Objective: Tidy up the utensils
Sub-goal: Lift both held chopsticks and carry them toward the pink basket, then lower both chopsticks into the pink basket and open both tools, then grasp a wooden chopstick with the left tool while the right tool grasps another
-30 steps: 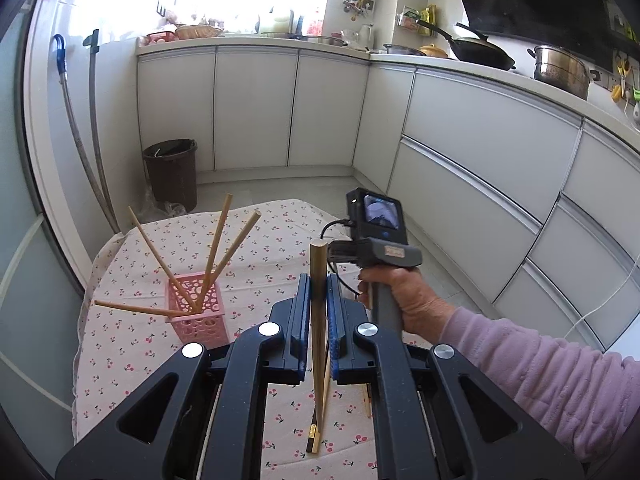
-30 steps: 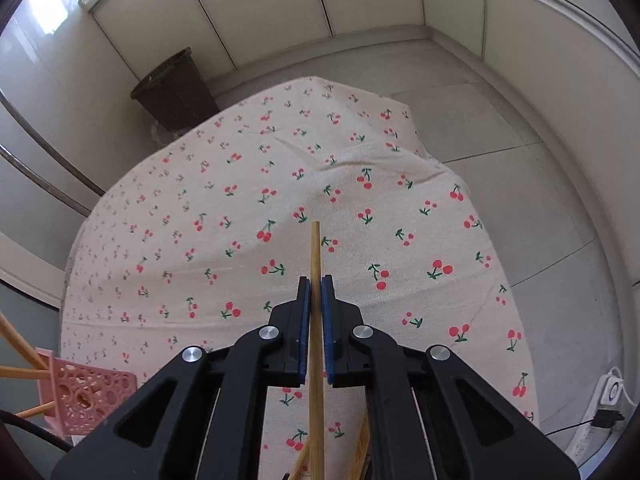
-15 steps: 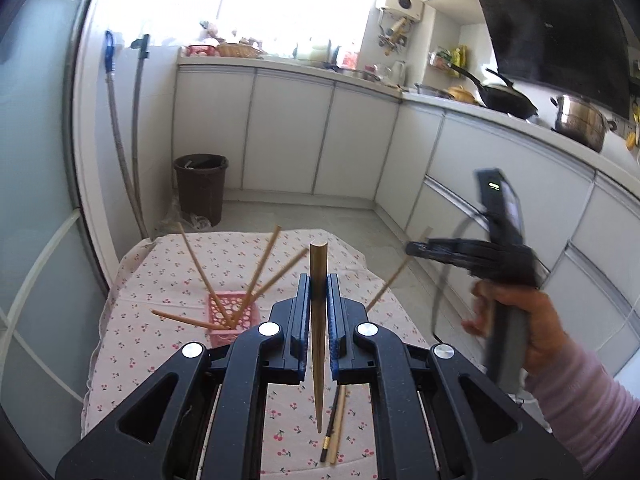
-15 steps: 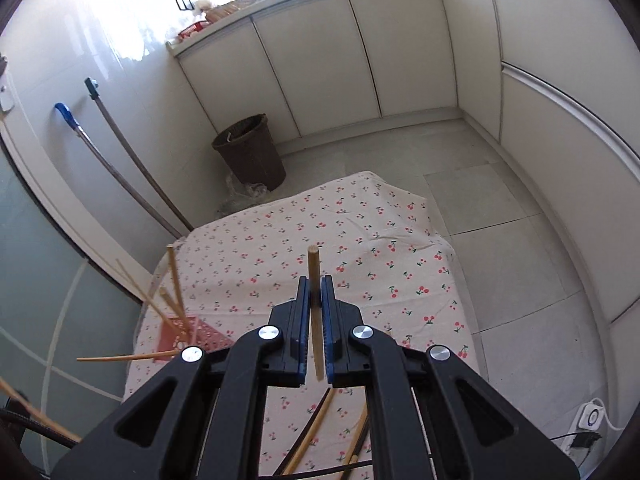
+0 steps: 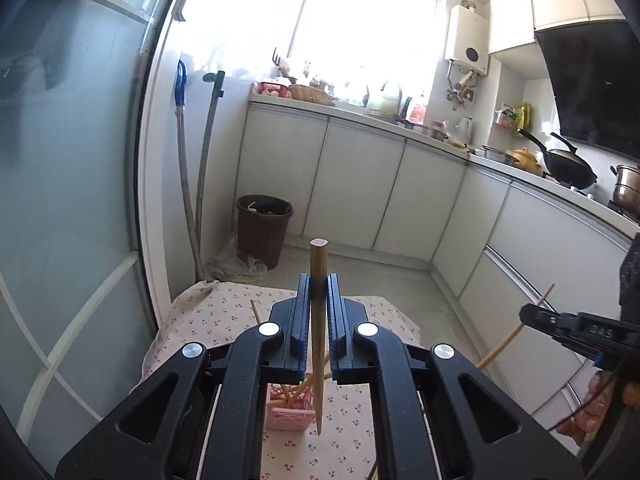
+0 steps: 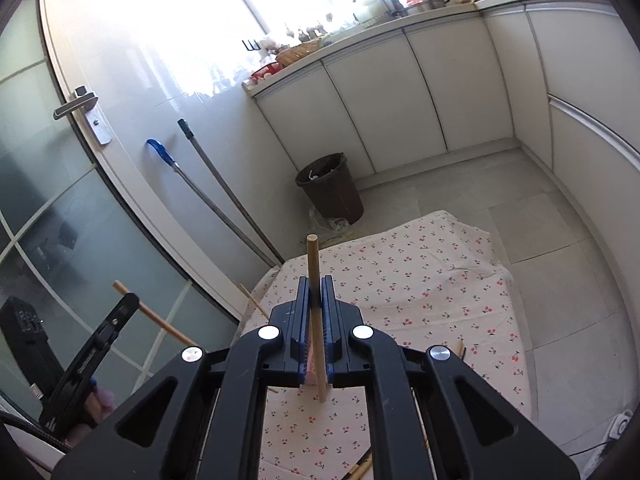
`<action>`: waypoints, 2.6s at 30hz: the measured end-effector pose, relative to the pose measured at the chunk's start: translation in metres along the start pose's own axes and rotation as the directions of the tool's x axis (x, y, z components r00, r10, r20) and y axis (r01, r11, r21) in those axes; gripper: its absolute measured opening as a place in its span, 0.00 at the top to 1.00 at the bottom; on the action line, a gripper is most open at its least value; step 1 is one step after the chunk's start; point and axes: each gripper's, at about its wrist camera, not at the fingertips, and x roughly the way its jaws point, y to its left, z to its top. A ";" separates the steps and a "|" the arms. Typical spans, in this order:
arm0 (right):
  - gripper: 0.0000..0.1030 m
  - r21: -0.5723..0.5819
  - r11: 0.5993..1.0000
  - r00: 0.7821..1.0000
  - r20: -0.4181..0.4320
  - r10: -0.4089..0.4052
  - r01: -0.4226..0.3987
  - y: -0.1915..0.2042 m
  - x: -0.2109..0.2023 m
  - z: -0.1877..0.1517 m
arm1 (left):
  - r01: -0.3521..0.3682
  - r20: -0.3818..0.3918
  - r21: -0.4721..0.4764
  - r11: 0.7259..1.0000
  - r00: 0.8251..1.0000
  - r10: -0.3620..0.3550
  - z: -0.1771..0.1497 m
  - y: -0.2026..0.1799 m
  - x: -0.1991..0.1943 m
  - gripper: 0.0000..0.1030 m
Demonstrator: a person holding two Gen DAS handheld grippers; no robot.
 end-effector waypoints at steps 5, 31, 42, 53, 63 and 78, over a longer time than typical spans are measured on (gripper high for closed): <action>0.94 -0.008 0.999 0.999 0.001 0.034 -0.034 0.011 0.000 0.003 | -0.049 0.004 -0.001 0.999 0.999 0.049 0.007 0.003 0.025 0.93; 0.94 -0.026 0.999 0.999 0.005 -0.036 0.036 0.055 0.076 0.006 | -0.127 -0.067 -0.279 0.952 0.991 0.113 0.007 0.076 0.013 0.56; 0.71 0.001 1.000 1.000 -0.017 -0.022 0.022 0.048 0.131 -0.013 | -0.112 -0.118 -0.204 0.973 0.989 0.089 -0.002 0.051 0.028 0.56; 0.51 -0.084 0.993 0.997 -0.024 -0.080 0.078 0.052 0.091 -0.028 | -0.107 -0.117 -0.022 0.994 0.988 0.103 -0.020 0.009 0.025 0.42; 0.36 -0.148 0.968 0.978 -0.027 -0.208 0.201 0.022 0.057 -0.047 | -0.093 -0.174 0.060 0.994 0.979 0.103 -0.044 -0.015 0.034 0.22; 0.11 -0.013 0.932 0.924 -0.126 -0.362 0.363 -0.081 0.001 -0.076 | 0.028 -0.516 0.243 0.970 0.850 0.105 -0.134 -0.075 0.104 0.07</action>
